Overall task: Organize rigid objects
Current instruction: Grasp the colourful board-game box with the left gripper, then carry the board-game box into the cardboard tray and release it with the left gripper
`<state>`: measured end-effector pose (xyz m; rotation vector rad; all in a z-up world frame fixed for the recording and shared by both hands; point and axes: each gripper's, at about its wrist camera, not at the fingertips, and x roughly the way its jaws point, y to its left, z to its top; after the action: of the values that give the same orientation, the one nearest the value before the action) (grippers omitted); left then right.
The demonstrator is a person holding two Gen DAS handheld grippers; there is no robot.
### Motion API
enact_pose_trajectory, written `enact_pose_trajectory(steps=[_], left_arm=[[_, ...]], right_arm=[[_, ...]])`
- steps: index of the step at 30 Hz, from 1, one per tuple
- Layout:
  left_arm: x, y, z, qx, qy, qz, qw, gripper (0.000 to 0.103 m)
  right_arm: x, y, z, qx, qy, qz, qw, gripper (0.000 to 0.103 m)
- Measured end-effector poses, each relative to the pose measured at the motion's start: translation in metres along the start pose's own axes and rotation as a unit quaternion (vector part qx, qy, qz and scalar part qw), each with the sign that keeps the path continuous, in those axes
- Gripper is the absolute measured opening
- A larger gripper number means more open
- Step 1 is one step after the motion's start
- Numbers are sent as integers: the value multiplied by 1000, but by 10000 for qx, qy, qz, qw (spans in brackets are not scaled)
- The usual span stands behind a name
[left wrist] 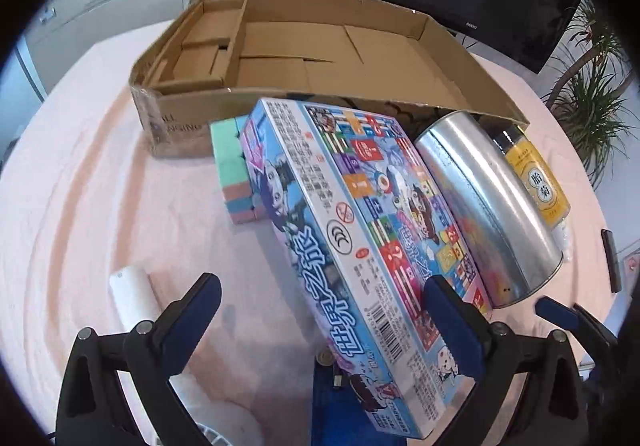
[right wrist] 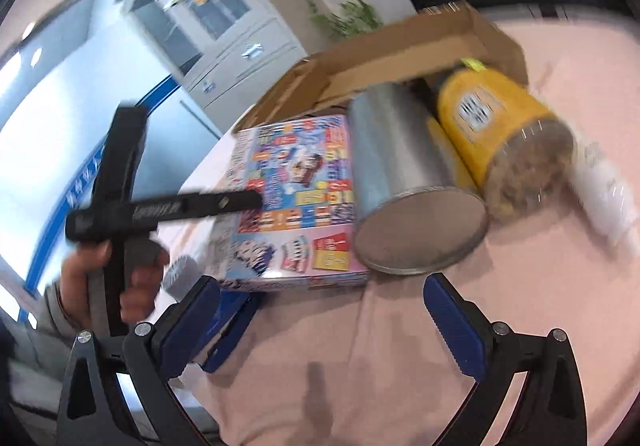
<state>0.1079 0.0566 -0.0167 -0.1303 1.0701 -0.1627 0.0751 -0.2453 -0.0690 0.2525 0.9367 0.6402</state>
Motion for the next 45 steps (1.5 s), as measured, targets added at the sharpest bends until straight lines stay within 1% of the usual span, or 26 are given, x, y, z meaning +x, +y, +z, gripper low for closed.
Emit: enact_pose_trajectory(steps=[1,3,5,6,8,10,11,12,13,14,15,17,20,23,24,26,27,31,32,35,36,38,42,45], left_arm=[[1,3,0,-98,19,-89,9999,100],[0,5,-1,-203,-3,-226,9995,94],[0,7,2,-262,18,-443,9987,82],[1,8,3,-276,34,-524,9982,79],[2,7,6,-273,81,-719,9970,64],[0,8,9,-249,67,-781,9966,58],[-1,10,9,-250,68,-777,9966,56],[-2,12,8,-260,93,-810,9963,56],[-5,15,6,-282,62,-819,9962,55],[-9,17,3,-292,56,-814,9962,54],[-11,20,2,-304,58,-830,9961,54],[-15,30,-1,-404,100,-920,9949,53],[-20,43,-6,-557,113,-980,9936,53],[-21,55,-11,-747,119,-1079,9913,53],[-21,57,-9,-737,119,-1091,9912,53],[-20,59,-10,-688,131,-1123,9912,53],[-20,58,-9,-679,122,-1087,9917,53],[-20,58,-6,-632,37,-873,9942,53],[-23,54,-7,-528,-30,-781,9955,53],[-40,43,-6,-279,-340,-702,9966,53],[-48,38,-3,-196,-490,-656,9964,53],[-64,33,11,-77,-796,-643,9947,53],[-83,28,43,103,-1216,-717,9899,53],[-91,32,70,123,-1437,-786,9864,53]], right_arm=[[4,-4,1,126,79,27,9999,103],[13,-8,4,187,250,101,9995,103],[23,-10,9,309,371,184,9987,102],[29,-11,11,398,422,252,9980,100],[45,-12,13,552,587,494,9955,97],[57,-9,13,564,639,483,9952,97],[62,-6,12,541,686,518,9948,96],[66,-2,12,559,775,675,9931,87],[71,1,10,575,860,824,9912,87],[75,8,9,512,921,793,9913,87],[79,20,7,305,1008,716,9919,87],[87,31,2,152,1194,713,9902,87],[95,33,-3,256,1352,756,9876,87],[106,30,6,395,1375,803,9864,88],[111,31,10,403,1382,812,9862,88],[123,42,21,229,1406,736,9871,88],[130,49,26,112,1446,668,9872,91],[147,70,36,-220,1512,194,9881,90],[149,74,37,-291,1510,104,9880,89],[150,94,35,-507,1416,-172,9885,88],[145,99,38,-545,1300,-207,9898,88],[135,105,49,-494,1068,-150,9929,88],[117,117,76,-480,617,-139,9968,87],[114,126,103,-483,482,-48,9977,87]])
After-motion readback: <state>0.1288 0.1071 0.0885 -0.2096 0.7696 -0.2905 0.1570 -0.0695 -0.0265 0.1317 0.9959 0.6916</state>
